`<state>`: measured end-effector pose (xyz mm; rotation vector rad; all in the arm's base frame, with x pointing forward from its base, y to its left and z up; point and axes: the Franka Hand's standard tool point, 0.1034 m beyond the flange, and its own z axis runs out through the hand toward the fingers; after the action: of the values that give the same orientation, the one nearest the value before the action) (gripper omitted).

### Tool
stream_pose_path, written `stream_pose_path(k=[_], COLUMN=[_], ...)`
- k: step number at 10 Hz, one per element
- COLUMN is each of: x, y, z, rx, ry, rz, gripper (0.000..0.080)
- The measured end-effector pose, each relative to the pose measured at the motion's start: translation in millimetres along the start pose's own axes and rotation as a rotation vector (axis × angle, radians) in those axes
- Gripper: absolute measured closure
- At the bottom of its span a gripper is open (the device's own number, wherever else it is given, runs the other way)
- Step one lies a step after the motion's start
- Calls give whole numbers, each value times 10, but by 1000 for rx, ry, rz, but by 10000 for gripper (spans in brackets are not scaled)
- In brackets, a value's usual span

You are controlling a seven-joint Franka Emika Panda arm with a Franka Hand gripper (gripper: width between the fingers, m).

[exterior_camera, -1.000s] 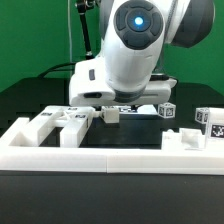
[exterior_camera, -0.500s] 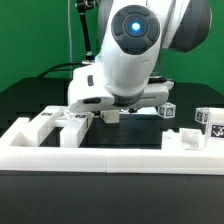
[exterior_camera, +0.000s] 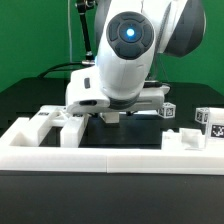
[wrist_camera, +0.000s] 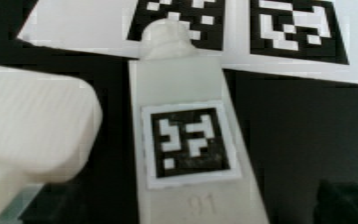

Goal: Assemble chair

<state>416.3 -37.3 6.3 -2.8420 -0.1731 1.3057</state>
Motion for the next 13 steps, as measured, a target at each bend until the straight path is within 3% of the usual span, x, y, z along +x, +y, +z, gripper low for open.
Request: stream_pose_path(k=[1, 2, 3, 4, 8, 9, 11, 13], x=[0, 2, 7, 16, 20, -8, -8, -75], y=[1, 0, -5, -8, -45, -115, -275, -289], z=[-1, -3, -8, -26, -187, -351, -718, -881], rx=[0, 0, -1, -2, -2, 4, 47, 51], ry=[0, 0, 1, 4, 3, -14, 10, 34], rz=[0, 0, 0, -1, -5, 9, 69, 76], gripper=[274, 274, 462, 508, 508, 507, 507, 507])
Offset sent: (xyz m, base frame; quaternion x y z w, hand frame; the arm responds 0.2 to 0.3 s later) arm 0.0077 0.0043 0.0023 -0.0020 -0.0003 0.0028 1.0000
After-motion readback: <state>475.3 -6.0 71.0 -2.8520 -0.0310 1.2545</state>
